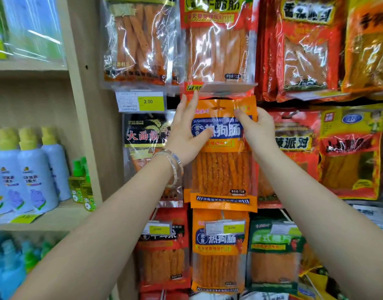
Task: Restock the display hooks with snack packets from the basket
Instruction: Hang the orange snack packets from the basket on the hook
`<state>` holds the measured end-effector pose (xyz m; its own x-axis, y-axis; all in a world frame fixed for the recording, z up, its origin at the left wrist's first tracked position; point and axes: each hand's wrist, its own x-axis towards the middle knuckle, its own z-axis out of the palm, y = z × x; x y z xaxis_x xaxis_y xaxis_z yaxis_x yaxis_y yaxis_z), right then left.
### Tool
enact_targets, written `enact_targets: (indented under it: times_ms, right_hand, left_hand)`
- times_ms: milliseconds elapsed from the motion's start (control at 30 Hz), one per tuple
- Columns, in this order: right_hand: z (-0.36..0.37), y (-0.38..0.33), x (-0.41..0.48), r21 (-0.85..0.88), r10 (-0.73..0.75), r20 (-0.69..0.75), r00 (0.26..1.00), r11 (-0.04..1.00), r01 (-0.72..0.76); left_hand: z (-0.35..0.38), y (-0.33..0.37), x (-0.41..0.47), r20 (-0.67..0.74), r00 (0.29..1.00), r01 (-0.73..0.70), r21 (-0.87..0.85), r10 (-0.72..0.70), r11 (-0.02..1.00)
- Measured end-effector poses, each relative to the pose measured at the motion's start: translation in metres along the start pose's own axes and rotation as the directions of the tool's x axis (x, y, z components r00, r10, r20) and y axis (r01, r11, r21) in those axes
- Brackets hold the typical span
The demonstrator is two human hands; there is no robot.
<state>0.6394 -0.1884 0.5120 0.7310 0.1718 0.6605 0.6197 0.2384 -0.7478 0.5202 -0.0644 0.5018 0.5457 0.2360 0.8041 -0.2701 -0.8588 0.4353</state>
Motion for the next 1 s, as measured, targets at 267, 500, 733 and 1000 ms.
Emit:
enact_targets:
  times_ms: [267, 500, 733, 1000]
  right_hand:
    - [-0.007, 0.022, 0.001, -0.092, -0.038, -0.018, 0.999, 0.995, 0.037]
    - [-0.008, 0.058, -0.038, -0.485, -0.479, -0.037, 0.877, 0.776, 0.403]
    - [-0.020, 0.112, -0.053, -0.816, -0.432, 0.425, 0.795, 0.196, 0.543]
    - [-0.006, 0.115, -0.035, -0.865, -0.069, 0.480, 0.874, 0.130, 0.485]
  left_hand:
    - [0.008, -0.011, -0.003, -0.012, 0.999, -0.050, 0.004, 0.050, 0.999]
    - [0.054, -0.060, -0.052, 0.230, 0.971, -0.025, 0.368, -0.065, 0.929]
    - [0.082, -0.090, -0.073, 0.345, 0.918, 0.001, 0.496, -0.198, 0.868]
    - [0.090, -0.088, -0.047, 0.405, 0.839, 0.107, 0.530, -0.362, 0.841]
